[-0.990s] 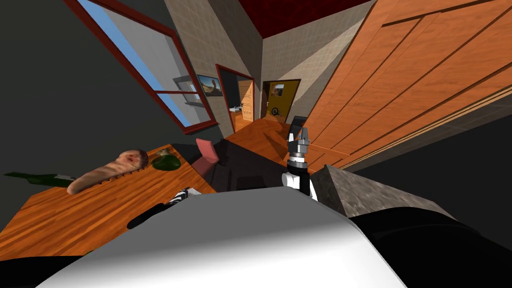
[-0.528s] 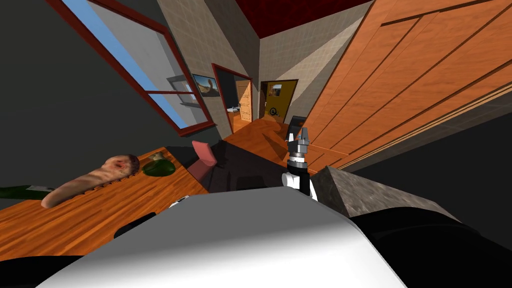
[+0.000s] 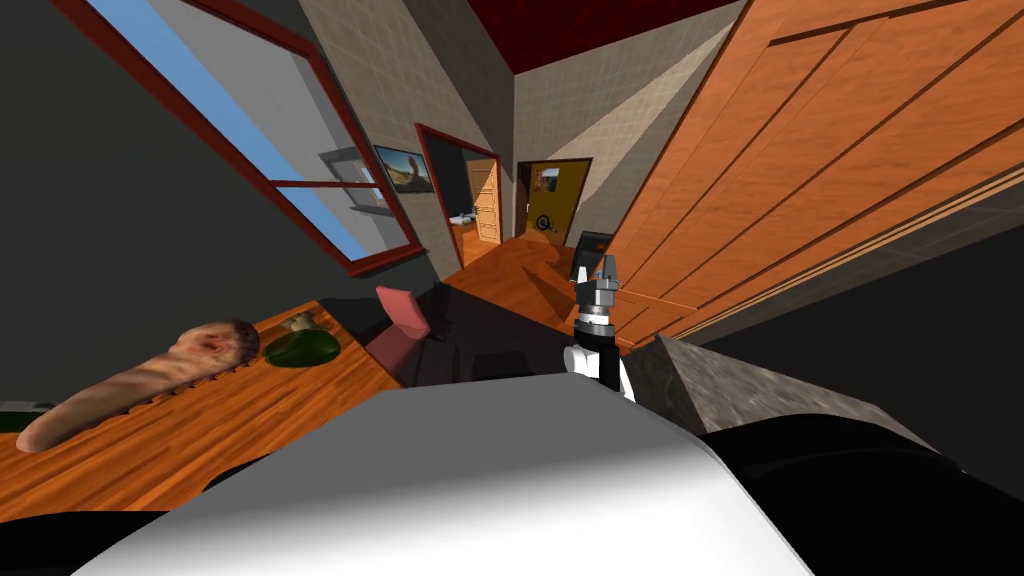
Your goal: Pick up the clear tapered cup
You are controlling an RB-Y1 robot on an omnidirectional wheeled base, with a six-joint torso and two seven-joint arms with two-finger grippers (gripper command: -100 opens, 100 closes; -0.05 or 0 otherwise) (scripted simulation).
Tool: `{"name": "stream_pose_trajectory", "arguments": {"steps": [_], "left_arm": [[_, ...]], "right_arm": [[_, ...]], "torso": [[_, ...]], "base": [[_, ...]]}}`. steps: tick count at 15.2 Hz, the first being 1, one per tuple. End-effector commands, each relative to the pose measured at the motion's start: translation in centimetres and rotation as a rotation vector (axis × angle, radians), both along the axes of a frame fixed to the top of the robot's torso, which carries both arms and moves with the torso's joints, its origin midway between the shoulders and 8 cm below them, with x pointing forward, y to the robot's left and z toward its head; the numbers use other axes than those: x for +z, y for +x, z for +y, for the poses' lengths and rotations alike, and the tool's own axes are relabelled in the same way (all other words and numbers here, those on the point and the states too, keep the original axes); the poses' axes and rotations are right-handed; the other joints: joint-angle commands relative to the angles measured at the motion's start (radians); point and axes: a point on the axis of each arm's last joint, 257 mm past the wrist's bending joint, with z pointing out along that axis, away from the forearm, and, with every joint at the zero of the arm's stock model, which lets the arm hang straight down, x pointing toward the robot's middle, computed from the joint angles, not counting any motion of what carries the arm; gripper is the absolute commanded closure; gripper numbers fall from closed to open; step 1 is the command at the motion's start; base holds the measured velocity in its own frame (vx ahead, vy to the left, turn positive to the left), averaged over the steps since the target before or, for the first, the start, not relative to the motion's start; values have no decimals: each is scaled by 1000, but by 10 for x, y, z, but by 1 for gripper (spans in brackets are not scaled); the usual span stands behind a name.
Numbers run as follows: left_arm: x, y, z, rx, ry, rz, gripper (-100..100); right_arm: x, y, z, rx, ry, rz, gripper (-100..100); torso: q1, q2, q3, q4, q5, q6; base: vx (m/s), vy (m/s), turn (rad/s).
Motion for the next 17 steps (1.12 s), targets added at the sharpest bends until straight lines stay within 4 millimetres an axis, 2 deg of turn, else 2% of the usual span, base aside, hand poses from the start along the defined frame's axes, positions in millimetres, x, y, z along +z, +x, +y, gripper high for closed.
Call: {"name": "stream_pose_trajectory", "arguments": {"steps": [1,3,4,6,9,10,11,15,16,17], "left_arm": [[-4,-12,-4,16,-26,29,-100],[-10,-35,-9,47,-74,77,-100],[-10,-35,-9,47,-75,77,-100],[-13,-51,-15,70,-114,111,-100],[-15,-65,-21,91,-152,141,-100],[-15,-60,-18,84,-136,128,-100],[-25,-58,-21,93,-139,129,-100],[-39,-52,-25,103,-139,125,-100],[-33,-54,-23,99,-140,127,-100],[-34,-53,-23,100,-139,126,100]], "right_arm": [[0,0,0,0,0,0,0],[0,0,0,0,0,0,0],[0,0,0,0,0,0,0],[0,0,0,0,0,0,0],[0,0,0,0,0,0,0],[0,0,0,0,0,0,0],[0,0,0,0,0,0,0],[0,0,0,0,0,0,0],[0,0,0,0,0,0,0],[0,0,0,0,0,0,0]], "torso": [[0,0,0,0,0,0],[0,0,0,0,0,0],[1,0,0,0,0,0],[2,0,0,0,0,0],[2,1,0,0,0,0],[2,1,1,0,1,0],[1,2,1,0,0,0],[0,8,5,2,0,0],[0,9,5,2,0,0],[-1,8,5,2,0,0]], "base": [[64,21,-42],[72,33,-64],[72,43,-48],[65,53,-50],[61,55,-43],[31,35,-16],[-11,20,-46],[-49,20,-56],[-31,12,-22],[-11,5,-1]]}}
